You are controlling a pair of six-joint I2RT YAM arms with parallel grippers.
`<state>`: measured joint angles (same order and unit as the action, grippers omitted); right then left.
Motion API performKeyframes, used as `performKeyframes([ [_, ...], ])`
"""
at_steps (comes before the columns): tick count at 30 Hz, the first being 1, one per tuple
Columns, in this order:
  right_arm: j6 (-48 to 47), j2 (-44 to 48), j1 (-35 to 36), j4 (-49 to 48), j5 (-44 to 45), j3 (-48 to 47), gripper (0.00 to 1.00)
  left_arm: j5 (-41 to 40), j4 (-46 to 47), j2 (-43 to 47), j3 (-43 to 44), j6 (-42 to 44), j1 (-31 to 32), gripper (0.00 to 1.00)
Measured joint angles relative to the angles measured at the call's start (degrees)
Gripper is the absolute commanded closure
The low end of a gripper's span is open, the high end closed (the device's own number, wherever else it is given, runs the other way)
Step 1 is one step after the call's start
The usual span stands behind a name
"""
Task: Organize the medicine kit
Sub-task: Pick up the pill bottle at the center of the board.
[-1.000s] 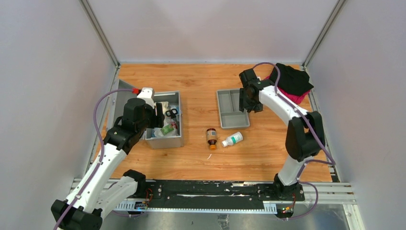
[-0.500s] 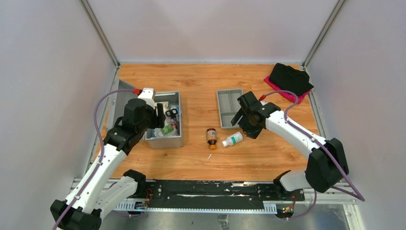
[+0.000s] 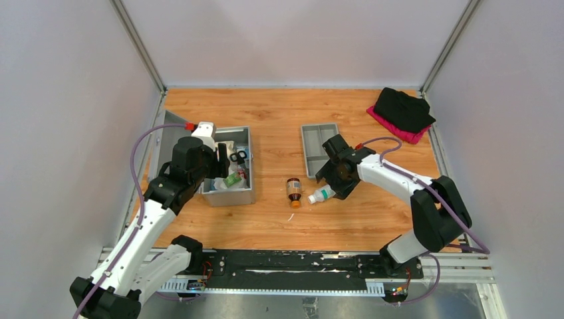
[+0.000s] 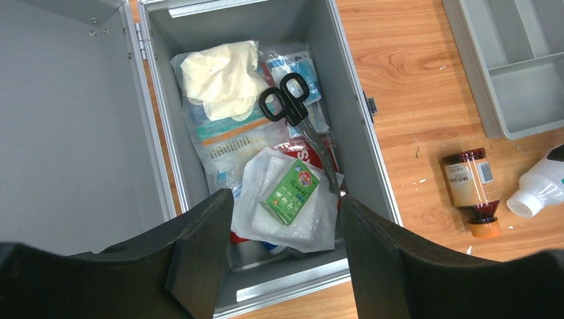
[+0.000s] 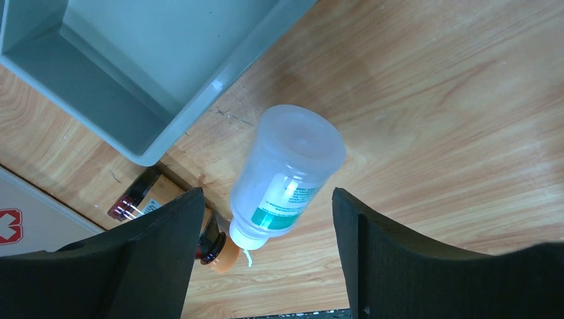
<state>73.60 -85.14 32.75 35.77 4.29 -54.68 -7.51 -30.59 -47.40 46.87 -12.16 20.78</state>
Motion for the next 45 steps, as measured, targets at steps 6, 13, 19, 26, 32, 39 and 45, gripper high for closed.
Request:
performKeyframes([
  [6,0.2,-2.4,0.0,-1.7,-0.3,0.0,0.29,0.0,0.0,0.0,0.0,0.0,0.0,0.34],
  [13,0.3,-5.6,0.0,-2.5,-0.3,0.0,0.38,0.0,0.0,0.0,0.0,0.0,0.0,0.34],
  [19,0.1,-5.8,0.0,-3.2,-0.2,0.5,0.58,0.0,0.0,0.0,0.0,0.0,0.0,0.34],
  [26,-0.6,-1.7,0.1,-3.2,1.2,3.1,0.72,0.0,0.0,0.0,0.0,0.0,0.0,0.34],
  [32,-2.7,7.1,-0.9,-1.6,5.0,4.4,0.79,0.0,0.0,0.1,0.0,0.0,0.0,0.34],
  [39,-15.4,14.9,-4.6,-0.9,12.6,1.5,0.89,0.0,0.0,0.2,0.0,0.0,0.0,0.34],
  [45,-36.9,9.7,-8.0,-4.6,9.8,-12.1,0.90,0.0,0.0,0.3,0.0,0.0,0.0,0.34],
])
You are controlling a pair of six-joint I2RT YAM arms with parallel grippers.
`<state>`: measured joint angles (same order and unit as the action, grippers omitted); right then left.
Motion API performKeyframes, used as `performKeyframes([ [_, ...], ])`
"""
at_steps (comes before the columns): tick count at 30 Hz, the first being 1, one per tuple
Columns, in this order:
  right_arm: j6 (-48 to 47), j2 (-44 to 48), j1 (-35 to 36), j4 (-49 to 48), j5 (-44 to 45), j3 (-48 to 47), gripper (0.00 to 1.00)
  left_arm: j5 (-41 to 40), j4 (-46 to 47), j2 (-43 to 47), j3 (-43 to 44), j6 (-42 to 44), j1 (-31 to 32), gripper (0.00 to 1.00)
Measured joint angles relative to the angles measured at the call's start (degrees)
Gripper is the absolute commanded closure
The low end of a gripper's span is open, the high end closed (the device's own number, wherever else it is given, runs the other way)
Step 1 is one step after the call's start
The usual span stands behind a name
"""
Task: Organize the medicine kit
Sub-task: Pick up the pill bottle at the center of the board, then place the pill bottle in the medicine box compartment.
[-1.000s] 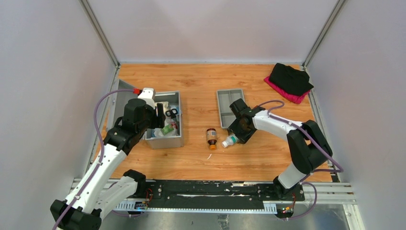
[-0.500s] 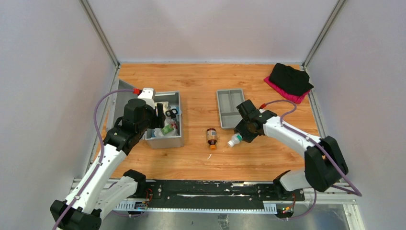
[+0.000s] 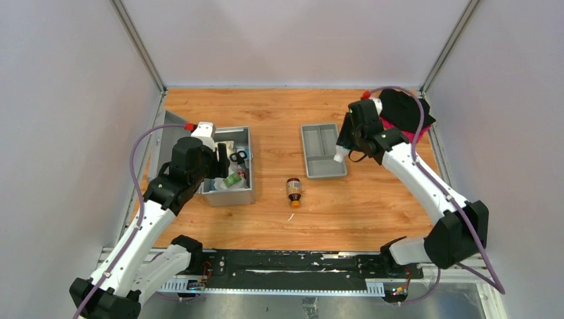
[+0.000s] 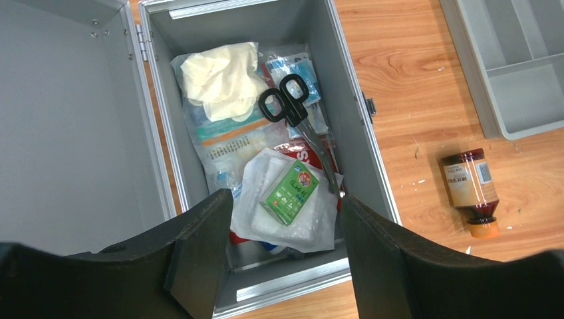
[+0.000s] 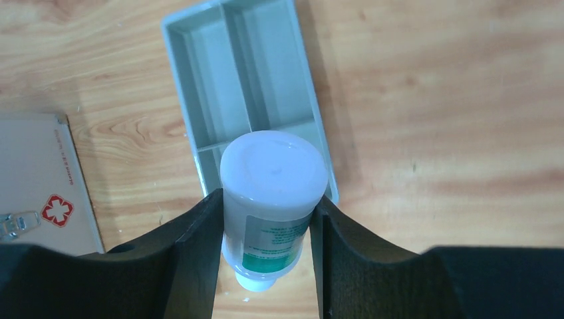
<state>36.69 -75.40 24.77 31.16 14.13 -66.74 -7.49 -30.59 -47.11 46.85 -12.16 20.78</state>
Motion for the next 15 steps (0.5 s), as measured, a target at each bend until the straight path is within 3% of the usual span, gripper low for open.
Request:
performKeyframes([
  [5,-14.6,-10.7,-1.6,-2.1,-6.8,-11.4,0.93,0.2,0.0,0.5,0.0,0.0,0.0,0.34],
  [15,-32.0,-36.7,-3.3,3.6,-17.5,-31.7,0.98,1.8,0.0,1.8,0.0,-0.4,0.1,0.34],
])
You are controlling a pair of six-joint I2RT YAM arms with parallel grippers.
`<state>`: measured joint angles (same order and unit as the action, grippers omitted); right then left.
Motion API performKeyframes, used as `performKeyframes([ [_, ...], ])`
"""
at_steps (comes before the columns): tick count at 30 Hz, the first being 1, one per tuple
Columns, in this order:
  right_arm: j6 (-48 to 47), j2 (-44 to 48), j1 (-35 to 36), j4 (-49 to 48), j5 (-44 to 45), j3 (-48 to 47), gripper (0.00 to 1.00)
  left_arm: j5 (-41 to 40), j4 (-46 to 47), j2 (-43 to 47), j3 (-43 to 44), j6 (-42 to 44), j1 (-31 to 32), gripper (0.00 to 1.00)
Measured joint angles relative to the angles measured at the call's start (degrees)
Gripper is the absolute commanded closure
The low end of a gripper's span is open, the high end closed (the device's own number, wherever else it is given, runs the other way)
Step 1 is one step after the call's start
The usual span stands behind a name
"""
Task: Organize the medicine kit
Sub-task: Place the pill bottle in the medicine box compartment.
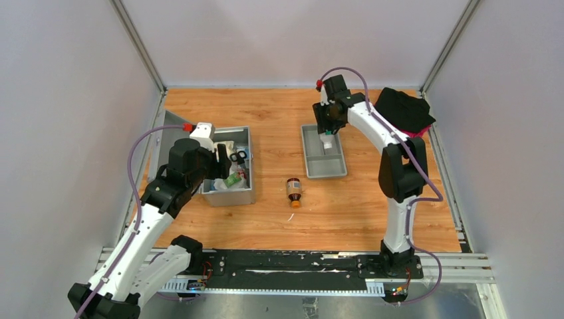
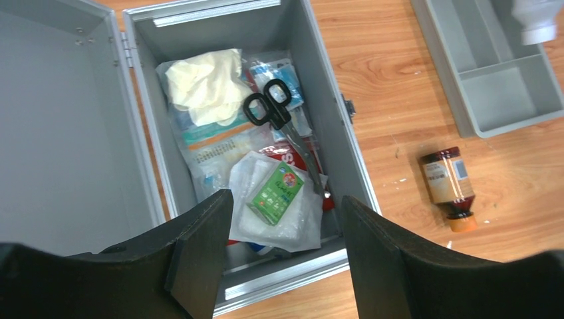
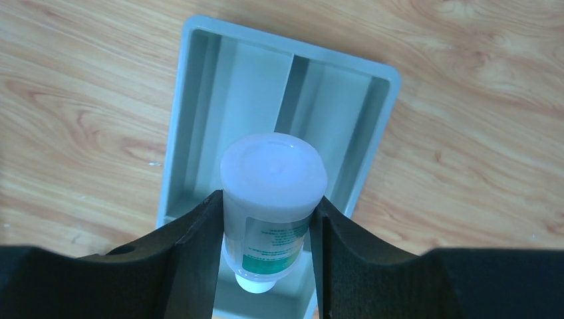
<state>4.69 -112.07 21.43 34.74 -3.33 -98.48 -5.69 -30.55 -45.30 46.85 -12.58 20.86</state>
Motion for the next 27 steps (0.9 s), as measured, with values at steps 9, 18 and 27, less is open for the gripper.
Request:
performKeyframes([
  [9,-5.2,-7.8,-1.3,3.9,-0.2,-5.8,0.97,4.0,0.0,0.1,2.3,-2.5,0.0,0.34],
  [18,-6.0,-10.9,-2.4,4.4,1.5,-6.6,0.90,6.5,0.4,-0.1,3.0,-4.9,0.0,0.35],
  [27,-6.0,-14.6,-2.5,4.9,1.6,-7.7,0.52,6.7,0.5,0.0,3.0,-5.7,0.0,0.35],
])
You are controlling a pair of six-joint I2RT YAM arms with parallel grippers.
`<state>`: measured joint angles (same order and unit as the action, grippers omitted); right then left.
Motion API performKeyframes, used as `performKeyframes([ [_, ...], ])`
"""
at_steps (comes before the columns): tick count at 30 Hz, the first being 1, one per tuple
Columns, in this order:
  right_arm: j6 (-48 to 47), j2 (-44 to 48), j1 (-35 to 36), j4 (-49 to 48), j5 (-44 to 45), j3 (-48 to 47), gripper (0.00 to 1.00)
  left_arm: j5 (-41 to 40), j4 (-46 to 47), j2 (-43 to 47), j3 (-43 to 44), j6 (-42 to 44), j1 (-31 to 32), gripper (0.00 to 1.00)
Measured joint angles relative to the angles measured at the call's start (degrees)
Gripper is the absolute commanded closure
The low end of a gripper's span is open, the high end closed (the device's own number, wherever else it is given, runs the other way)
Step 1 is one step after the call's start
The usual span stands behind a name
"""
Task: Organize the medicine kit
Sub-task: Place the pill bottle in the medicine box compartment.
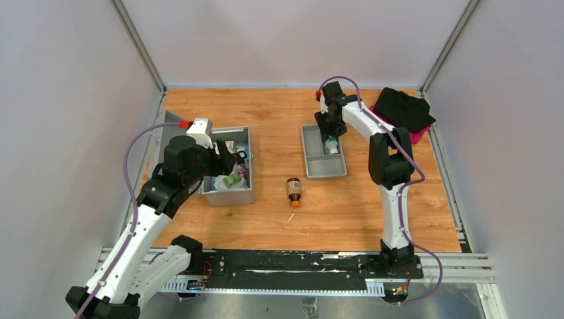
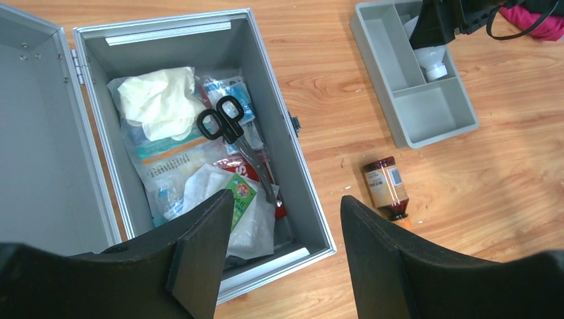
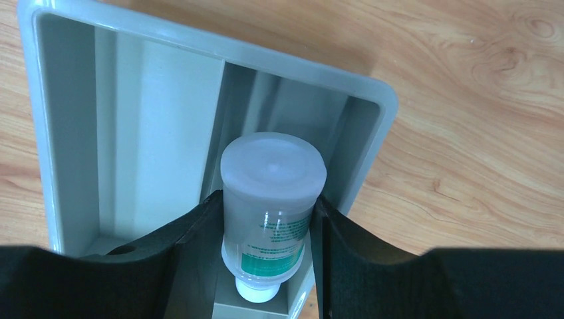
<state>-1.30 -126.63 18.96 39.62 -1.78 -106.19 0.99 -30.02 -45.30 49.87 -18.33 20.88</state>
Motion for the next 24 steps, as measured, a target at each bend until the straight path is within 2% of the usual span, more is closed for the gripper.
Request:
performKeyframes([
  [12,0.3,0.1,0.0,-0.1,0.3,-0.3,0.40,-2.1,0.0,1.6,-0.2,-0.2,0.0,0.35],
  [20,0.3,0.7,0.0,0.3,0.3,-0.3,0.41,-2.6,-0.1,1.7,-0.8,-0.2,0.0,0.35],
  [24,2.6,5.1,0.0,0.5,0.7,0.9,0.43,-2.6,-0.1,1.7,-0.8,-0.2,0.0,0.35],
])
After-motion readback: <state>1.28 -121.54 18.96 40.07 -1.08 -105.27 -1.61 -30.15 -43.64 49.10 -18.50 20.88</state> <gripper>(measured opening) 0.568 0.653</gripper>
